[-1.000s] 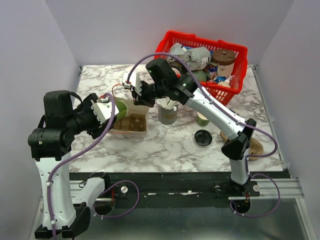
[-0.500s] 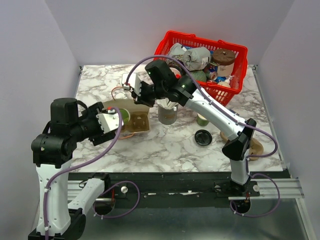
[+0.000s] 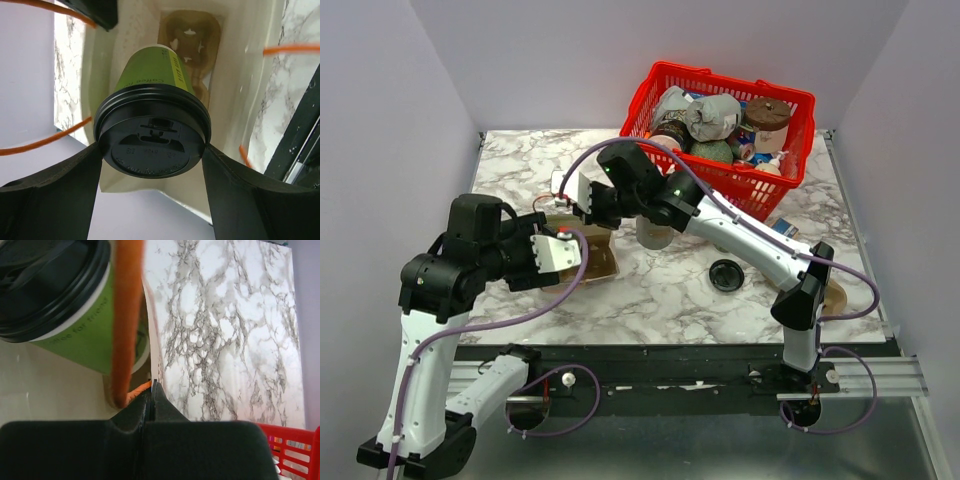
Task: Pack the takeout coffee
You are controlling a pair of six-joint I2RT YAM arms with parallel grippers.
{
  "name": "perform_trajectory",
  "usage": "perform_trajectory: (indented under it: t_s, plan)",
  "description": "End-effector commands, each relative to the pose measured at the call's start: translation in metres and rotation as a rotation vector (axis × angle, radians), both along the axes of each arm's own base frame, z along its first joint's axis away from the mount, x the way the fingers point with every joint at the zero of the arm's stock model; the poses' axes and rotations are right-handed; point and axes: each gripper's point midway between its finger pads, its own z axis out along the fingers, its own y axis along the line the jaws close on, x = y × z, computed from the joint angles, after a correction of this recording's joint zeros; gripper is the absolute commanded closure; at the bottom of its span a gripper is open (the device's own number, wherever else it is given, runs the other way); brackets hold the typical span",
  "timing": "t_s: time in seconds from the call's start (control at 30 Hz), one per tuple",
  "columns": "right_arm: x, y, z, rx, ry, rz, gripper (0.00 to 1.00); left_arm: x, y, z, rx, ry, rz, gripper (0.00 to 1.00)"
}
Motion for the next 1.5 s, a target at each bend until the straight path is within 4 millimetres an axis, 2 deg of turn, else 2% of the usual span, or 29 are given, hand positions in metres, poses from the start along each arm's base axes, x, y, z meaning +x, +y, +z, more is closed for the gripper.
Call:
perform_trajectory:
  t_s: [0.0, 0.13, 0.33, 0.53, 0.77, 1.0, 1.27, 1.47]
  plan:
    - [0.011, 0.000, 0.035, 0.078, -0.087, -0.051, 0.99, -0.032, 0.018, -0.029, 0.120, 0.128, -0.024, 1.00]
    - [0.010, 0.002, 0.036, 0.082, -0.096, -0.034, 1.00, -0.033, 0.020, -0.030, 0.122, 0.125, -0.008, 1.00]
    - [0.001, 0.005, 0.025, 0.095, -0.070, 0.053, 1.00, -0.043, 0.024, -0.037, 0.139, 0.100, -0.029, 1.00]
    - [-0.003, 0.012, 0.033, 0.125, -0.088, 0.112, 1.00, -0.040, 0.024, -0.035, 0.170, 0.075, -0.077, 1.00]
    - [0.006, 0.012, 0.047, 0.142, -0.157, 0.088, 1.00, -0.034, 0.019, -0.051, 0.217, 0.123, -0.157, 1.00]
    - [0.005, 0.007, 0.040, 0.123, -0.146, 0.077, 0.99, -0.029, 0.014, -0.064, 0.256, 0.167, -0.208, 1.00]
    - [-0.008, 0.004, 0.018, 0.079, -0.100, 0.090, 1.00, -0.015, 0.005, -0.071, 0.273, 0.212, -0.182, 1.00]
    - [-0.002, 0.003, 0.020, 0.080, -0.118, 0.063, 0.99, -0.018, -0.001, -0.080, 0.323, 0.260, -0.182, 1.00]
